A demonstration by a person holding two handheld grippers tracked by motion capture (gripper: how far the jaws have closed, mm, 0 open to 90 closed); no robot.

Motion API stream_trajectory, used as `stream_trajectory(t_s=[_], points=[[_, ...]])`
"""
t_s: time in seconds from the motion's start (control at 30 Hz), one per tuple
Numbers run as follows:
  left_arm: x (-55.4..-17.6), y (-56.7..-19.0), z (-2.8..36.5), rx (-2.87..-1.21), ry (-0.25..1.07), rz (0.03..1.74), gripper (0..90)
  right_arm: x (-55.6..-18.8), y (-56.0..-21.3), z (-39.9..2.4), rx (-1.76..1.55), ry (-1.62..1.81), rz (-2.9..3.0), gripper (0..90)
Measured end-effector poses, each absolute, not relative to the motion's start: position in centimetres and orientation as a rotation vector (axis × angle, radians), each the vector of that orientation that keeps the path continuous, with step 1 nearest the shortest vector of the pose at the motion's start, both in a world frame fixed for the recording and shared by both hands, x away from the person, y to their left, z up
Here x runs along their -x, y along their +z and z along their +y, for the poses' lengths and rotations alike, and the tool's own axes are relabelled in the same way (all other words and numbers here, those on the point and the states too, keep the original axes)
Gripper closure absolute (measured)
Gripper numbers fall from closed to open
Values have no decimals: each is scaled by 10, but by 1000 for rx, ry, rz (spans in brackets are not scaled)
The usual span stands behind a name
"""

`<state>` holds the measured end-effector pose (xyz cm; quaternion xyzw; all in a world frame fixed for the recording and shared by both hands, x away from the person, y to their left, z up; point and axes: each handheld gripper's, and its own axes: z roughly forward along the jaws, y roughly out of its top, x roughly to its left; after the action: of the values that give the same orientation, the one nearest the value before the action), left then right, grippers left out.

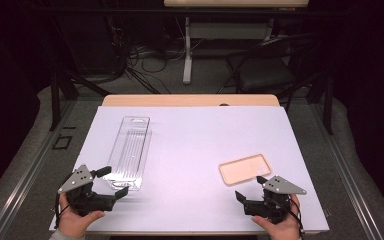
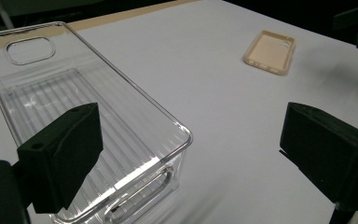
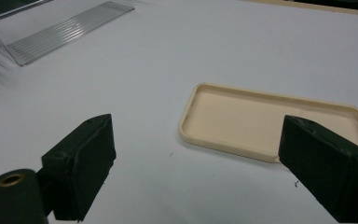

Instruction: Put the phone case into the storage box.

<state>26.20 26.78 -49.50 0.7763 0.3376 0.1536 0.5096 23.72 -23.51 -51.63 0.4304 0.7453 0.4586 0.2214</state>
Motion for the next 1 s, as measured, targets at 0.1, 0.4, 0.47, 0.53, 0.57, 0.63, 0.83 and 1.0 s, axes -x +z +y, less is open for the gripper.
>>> stream_trajectory(t_s=[0.1,0.4,0.47,0.53,0.57,0.63,0.83,1.0], points=[[-267,-493,265,-1886,367,843,56,-238,-515,-233,-1193,1262,2066,79],[-286,-481,265,-1886,367,916,42,-248,-507,-225,-1190,1222,2105,45],[-292,-480,265,-1901,350,933,42,-252,-506,-223,-1189,1211,2110,45],[-299,-478,264,-1916,337,937,42,-255,-505,-221,-1197,1212,2111,45],[-301,-477,263,-1920,334,937,43,-259,-503,-221,-1199,1213,2111,48],[-307,-475,262,-1925,344,943,43,-263,-502,-220,-1208,1210,2112,52],[-321,-468,257,-1948,355,943,43,-275,-495,-218,-1202,1189,2121,63],[-330,-463,253,-1958,365,946,54,-285,-489,-218,-1207,1174,2119,82]])
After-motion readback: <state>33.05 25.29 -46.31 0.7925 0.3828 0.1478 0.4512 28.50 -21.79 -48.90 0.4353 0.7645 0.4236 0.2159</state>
